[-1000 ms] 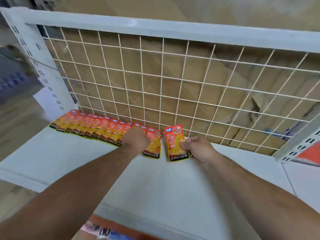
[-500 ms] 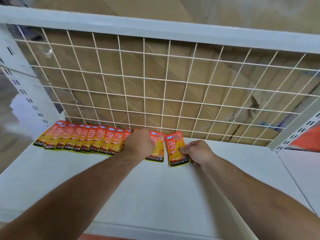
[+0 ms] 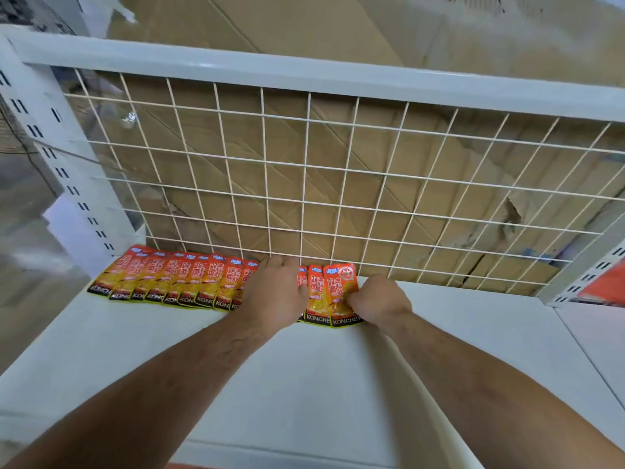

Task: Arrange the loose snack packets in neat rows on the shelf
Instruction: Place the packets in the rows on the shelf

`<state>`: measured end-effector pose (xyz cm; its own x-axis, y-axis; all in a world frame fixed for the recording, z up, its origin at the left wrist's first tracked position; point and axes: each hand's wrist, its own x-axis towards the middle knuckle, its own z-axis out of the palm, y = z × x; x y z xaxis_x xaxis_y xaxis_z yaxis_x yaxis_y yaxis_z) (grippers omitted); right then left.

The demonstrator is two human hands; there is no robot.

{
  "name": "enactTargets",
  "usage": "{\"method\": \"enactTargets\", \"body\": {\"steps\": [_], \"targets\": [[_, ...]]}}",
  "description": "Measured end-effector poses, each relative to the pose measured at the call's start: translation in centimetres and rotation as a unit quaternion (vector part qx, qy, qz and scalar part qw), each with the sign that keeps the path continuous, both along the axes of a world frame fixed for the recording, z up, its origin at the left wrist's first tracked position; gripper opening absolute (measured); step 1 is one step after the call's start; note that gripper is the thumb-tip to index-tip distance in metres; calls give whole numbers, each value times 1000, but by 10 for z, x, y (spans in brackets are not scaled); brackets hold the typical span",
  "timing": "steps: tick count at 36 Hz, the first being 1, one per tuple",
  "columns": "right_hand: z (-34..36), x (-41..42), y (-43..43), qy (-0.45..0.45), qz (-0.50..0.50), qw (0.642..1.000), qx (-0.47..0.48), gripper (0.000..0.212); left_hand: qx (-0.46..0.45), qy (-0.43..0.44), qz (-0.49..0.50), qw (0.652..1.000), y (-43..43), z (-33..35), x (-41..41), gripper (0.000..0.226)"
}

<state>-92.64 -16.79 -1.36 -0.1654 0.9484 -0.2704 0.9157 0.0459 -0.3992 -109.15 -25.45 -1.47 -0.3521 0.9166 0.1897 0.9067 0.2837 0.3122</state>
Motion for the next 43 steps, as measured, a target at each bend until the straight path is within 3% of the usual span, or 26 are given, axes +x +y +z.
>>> {"method": "enactTargets", "body": {"steps": [5, 9, 18, 22, 30, 43], "targets": [[-1, -8, -1, -69, 30, 997, 23, 30, -5, 23, -8, 1000, -8, 1, -1, 42], [3, -10, -3, -108, 37, 993, 42, 28, -25, 57, -21, 998, -9, 0, 1, 44], [-2, 32, -10, -74, 77, 990, 97, 41, -57, 39, -124, 990, 5, -7, 34, 58], [4, 78, -22, -135, 134, 975, 113, 64, -80, 36, -162, 983, 13, -3, 69, 62], [15, 199, -40, -127, 70, 986, 83, 79, -117, 57, -235, 963, 24, 12, 178, 66], [37, 425, -68, -88, -8, 986, 140, 64, -104, 55, -293, 949, 22, 30, 403, 66]]}}
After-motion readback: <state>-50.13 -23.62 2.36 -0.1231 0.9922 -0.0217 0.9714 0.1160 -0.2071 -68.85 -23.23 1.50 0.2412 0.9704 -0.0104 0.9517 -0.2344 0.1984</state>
